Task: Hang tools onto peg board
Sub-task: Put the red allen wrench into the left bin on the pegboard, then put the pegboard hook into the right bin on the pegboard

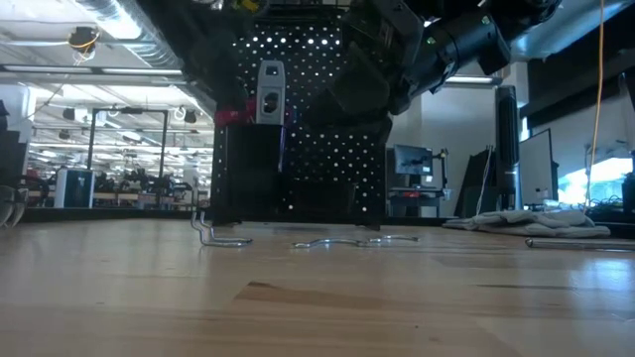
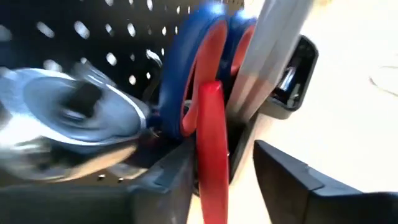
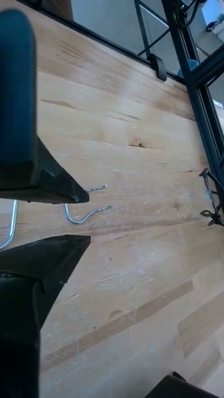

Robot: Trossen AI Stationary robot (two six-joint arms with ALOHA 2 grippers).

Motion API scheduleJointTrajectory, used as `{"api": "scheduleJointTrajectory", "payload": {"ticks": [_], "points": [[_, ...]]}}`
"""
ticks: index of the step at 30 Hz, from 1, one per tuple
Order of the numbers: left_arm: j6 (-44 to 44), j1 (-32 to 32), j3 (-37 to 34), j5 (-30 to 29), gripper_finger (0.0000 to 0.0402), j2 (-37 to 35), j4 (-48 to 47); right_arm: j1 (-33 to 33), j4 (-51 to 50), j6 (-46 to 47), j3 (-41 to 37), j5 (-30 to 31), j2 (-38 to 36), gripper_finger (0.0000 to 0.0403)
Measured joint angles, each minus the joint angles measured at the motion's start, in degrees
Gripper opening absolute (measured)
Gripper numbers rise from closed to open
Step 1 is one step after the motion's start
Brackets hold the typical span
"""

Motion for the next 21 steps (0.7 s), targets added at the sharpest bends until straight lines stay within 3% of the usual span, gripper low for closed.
{"api": "scheduleJointTrajectory", "payload": {"ticks": [5, 12, 17, 21], "points": [[-2.3, -1.4, 5.3, 0.6, 0.0186, -2.5, -9.8, 0.0, 0.0, 0.0, 0.0, 0.0, 0.0, 0.0095], [-12.0, -6.9, 8.4, 3.0, 0.0193, -6.6, -22.4, 0.0, 0.0, 0.0, 0.0, 0.0, 0.0, 0.0095], [-25.1, -15.9, 6.3, 4.5, 0.0194, -7.2, -27.7, 0.0, -0.1, 0.0, 0.0, 0.0, 0.0, 0.0095], [-33.5, -25.0, 1.3, 4.5, 0.0194, -6.8, -23.2, 0.0, -0.5, 0.0, 0.0, -0.1, 0.0, 0.0095]]}}
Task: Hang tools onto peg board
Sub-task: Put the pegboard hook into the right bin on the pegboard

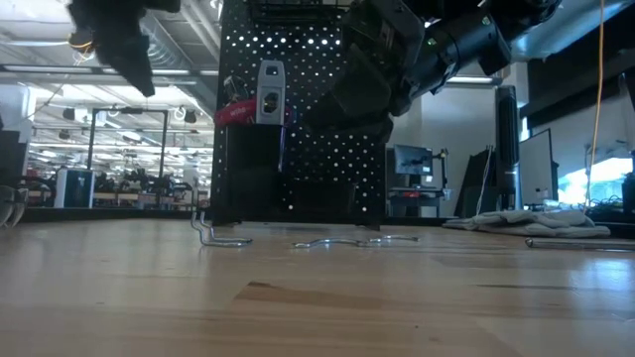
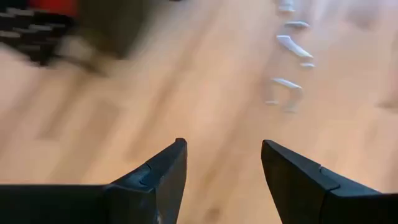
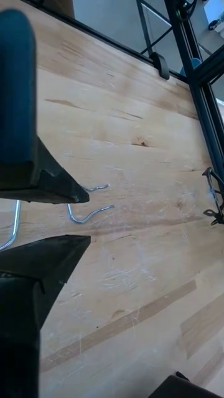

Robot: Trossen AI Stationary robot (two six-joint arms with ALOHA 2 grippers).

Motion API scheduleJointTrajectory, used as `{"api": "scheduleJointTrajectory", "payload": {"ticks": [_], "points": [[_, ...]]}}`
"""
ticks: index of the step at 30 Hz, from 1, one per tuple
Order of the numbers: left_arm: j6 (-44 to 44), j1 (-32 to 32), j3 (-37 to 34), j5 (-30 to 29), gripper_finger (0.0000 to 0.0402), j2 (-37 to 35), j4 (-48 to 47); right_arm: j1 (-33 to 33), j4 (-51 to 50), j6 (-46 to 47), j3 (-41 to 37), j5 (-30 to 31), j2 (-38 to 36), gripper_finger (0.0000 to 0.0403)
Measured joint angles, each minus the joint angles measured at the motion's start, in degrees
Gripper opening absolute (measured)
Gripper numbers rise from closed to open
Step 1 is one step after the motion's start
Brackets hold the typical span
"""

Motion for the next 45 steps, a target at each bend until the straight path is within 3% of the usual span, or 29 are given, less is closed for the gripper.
{"api": "scheduleJointTrajectory", "payload": {"ticks": [5, 10, 20, 28, 33, 38, 45], "points": [[-3.9, -7.8, -7.6, -1.7, 0.0194, 2.6, 18.6, 0.0, 0.0, 0.0, 0.0, 0.0, 0.0, 0.0095], [-1.3, -10.1, -11.5, -2.4, 0.0194, 10.8, 32.6, 0.0, 0.0, -0.1, 0.0, 0.0, 0.0, 0.0095], [-6.4, -14.3, -11.5, -5.7, 0.0194, 24.8, 37.7, 0.0, 6.6, -0.4, 0.0, -3.1, 7.9, 0.0095], [-8.3, -18.8, -11.5, -7.2, 0.0194, 25.7, 40.8, 0.0, 23.3, -0.4, 1.1, -3.7, 16.6, 0.0095], [-9.9, -20.1, -11.5, -7.4, 0.0194, 25.6, 40.1, 0.1, 21.5, -5.7, 8.3, -5.0, 21.9, 0.012], [-11.0, -20.7, -11.5, -7.4, 0.0194, 25.6, 39.7, 0.3, 11.6, -13.2, 14.9, -3.4, 25.6, 0.0154], [-11.2, -20.8, -11.5, -7.3, 0.0194, 25.6, 39.6, 0.3, 9.5, -15.1, 16.5, -1.2, 27.4, 0.0154]]}}
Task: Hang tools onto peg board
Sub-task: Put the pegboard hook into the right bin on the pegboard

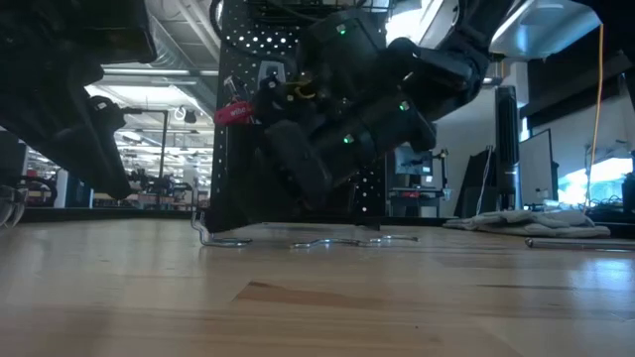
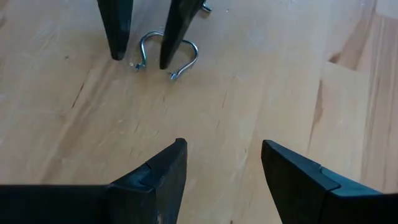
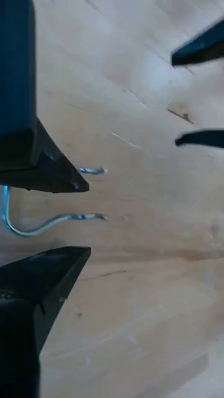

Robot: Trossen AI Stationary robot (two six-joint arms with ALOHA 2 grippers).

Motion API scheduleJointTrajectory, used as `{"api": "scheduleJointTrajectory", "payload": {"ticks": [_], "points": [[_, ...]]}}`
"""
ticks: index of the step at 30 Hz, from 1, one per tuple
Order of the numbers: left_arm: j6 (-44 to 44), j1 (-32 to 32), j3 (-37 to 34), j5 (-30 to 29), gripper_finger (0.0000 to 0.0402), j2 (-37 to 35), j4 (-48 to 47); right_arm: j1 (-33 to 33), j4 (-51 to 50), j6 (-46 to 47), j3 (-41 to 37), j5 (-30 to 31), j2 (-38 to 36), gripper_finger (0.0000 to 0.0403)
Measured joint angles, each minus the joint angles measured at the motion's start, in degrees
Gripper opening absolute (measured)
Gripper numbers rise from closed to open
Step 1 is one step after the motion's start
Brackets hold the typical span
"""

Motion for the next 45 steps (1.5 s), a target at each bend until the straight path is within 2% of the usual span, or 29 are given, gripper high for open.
{"api": "scheduleJointTrajectory", "payload": {"ticks": [9, 17, 20, 25, 30, 37, 41, 45], "points": [[-4.2, 0.1, 0.0, -1.9, 0.0194, 0.0, 0.7, 0.0, 2.6, 0.0, 0.0, 0.7, 0.7, 0.0119], [-4.5, 0.1, 0.0, -3.8, 0.0194, 0.0, 0.7, 0.0, 3.8, 0.0, 0.2, -0.2, 2.6, 0.0111], [-4.0, 0.2, 0.0, -6.0, 0.0194, 0.0, 0.8, 0.0, 3.9, 0.0, 0.2, -0.1, 2.7, 0.0087], [-1.9, 0.6, 0.0, -7.2, 0.0194, 0.0, 0.6, 0.0, 3.9, 0.0, 0.2, 0.6, 2.7, 0.0015], [-2.4, 0.6, 0.0, -14.4, 0.0194, 0.3, 0.7, 0.2, 3.1, 0.0, 0.2, 2.2, 2.2, 0.0018], [-4.0, 0.0, 0.0, -14.7, 0.0194, 0.4, 1.2, 0.4, -8.4, -3.0, 0.2, 2.5, -7.4, 0.0008], [-6.1, 0.1, 0.0, -14.7, 0.0194, 0.4, 3.2, 0.4, -18.8, -6.8, 0.1, 6.2, -14.2, 0.0004], [-17.1, 0.0, 0.0, -19.6, 0.0194, 0.5, 3.7, 0.3, -25.8, -9.5, -0.7, 11.6, -21.0, 0.0004]]}}
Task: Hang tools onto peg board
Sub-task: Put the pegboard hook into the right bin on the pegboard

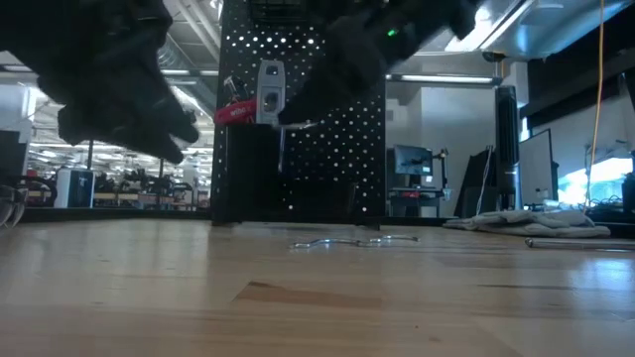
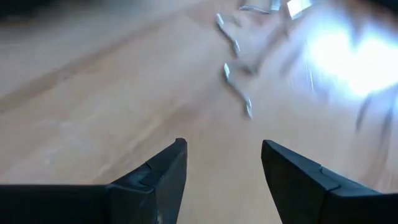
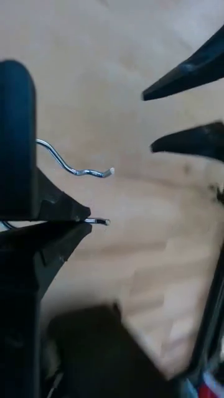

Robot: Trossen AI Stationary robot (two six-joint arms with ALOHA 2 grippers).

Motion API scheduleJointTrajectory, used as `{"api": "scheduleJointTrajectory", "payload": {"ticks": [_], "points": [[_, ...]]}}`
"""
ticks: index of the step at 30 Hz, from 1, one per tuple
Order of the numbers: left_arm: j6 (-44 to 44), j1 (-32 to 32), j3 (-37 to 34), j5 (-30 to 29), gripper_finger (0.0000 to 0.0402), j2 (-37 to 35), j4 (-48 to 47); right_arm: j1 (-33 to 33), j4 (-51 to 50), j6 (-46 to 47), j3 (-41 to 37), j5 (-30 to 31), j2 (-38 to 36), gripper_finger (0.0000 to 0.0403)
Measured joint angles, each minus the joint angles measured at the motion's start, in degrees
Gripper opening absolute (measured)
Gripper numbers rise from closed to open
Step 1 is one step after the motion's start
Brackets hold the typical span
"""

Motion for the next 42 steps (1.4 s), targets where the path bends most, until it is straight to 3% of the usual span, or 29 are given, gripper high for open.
{"api": "scheduleJointTrajectory", "payload": {"ticks": [4, 8, 14, 21, 25, 31, 35, 42], "points": [[-4.8, -0.1, 0.0, -8.3, 0.0194, 0.0, 0.3, -1.5, -1.6, -0.8, -5.0, 3.4, -6.3, 0.0003], [-4.3, -0.1, 0.0, -14.5, 0.0194, 1.6, 1.9, -5.4, 3.8, 0.9, -11.4, 5.0, -11.2, 0.0002], [-2.5, 0.4, 0.0, -14.7, 0.0194, 5.3, 3.1, -13.2, 19.5, 4.9, -18.2, 5.6, -9.9, 0.0002], [-0.7, 0.0, 0.0, -13.1, 0.0194, 5.9, 3.8, -19.1, 30.2, 8.7, -18.7, 2.2, -4.4, 0.0003], [0.5, 0.0, 0.0, -12.1, 0.0194, 5.8, 4.9, -20.0, 30.5, 12.5, -18.7, 2.0, -2.4, 0.0025], [0.9, 0.0, 0.0, -11.8, 0.0194, 5.8, 4.5, -19.8, 23.7, 10.5, -17.2, 1.3, -2.8, 0.0111], [2.1, 0.0, 0.0, -11.3, 0.0194, 5.8, 5.2, -19.8, 9.9, 8.5, -14.4, -0.4, -6.1, 0.016], [4.6, -0.4, 0.0, -11.0, 0.0194, 5.6, 6.4, -16.3, -12.3, 8.2, -12.5, -5.6, -13.9, 0.0183]]}}
